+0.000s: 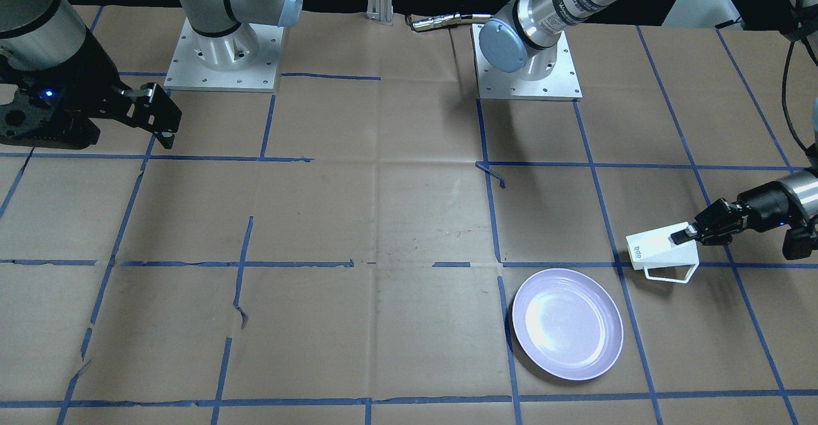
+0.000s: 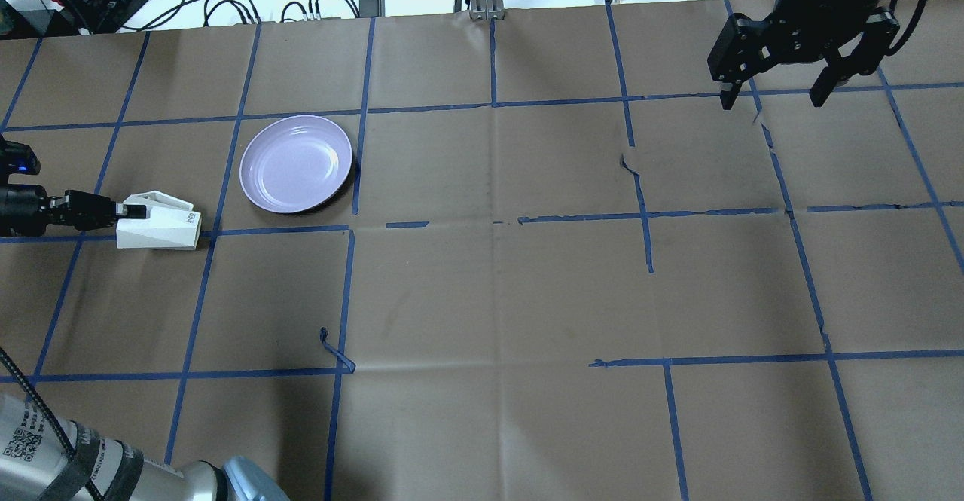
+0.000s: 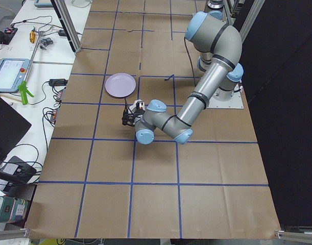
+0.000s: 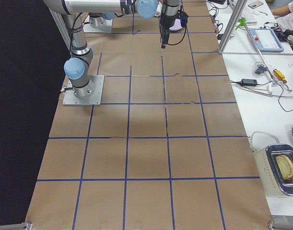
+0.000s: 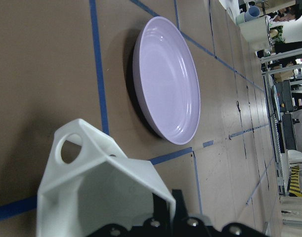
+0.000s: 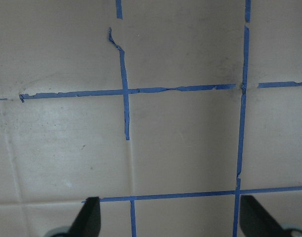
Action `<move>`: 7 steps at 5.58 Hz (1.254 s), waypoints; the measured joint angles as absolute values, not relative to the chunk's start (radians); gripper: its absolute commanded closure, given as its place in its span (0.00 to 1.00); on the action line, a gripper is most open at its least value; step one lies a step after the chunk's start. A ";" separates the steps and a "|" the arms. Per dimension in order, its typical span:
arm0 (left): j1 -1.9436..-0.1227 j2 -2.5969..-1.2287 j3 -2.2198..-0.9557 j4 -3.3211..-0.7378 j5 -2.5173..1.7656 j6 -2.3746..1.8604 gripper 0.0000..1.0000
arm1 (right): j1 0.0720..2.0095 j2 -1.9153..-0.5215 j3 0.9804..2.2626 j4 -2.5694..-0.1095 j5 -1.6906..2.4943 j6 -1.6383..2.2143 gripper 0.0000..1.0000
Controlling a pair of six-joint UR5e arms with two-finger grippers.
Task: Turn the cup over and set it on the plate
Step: 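Lift the white cup with the left gripper and turn it upright over the plate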
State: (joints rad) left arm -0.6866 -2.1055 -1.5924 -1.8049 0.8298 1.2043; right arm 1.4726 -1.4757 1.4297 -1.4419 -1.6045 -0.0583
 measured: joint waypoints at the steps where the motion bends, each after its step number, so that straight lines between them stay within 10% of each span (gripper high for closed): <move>1: -0.719 -2.043 -1.587 -1.804 0.834 1.123 1.00 | 1.473 -1.476 1.430 -1.442 -1.605 -0.058 0.00; 7: -1.349 -1.999 -1.594 -1.046 1.324 0.400 1.00 | 1.473 -1.476 1.430 -1.442 -1.605 -0.058 0.00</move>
State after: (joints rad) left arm -1.3494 -1.9992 -1.5938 -1.0460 1.3240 0.3998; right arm 1.4726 -1.4757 1.4297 -1.4419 -1.6046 -0.0583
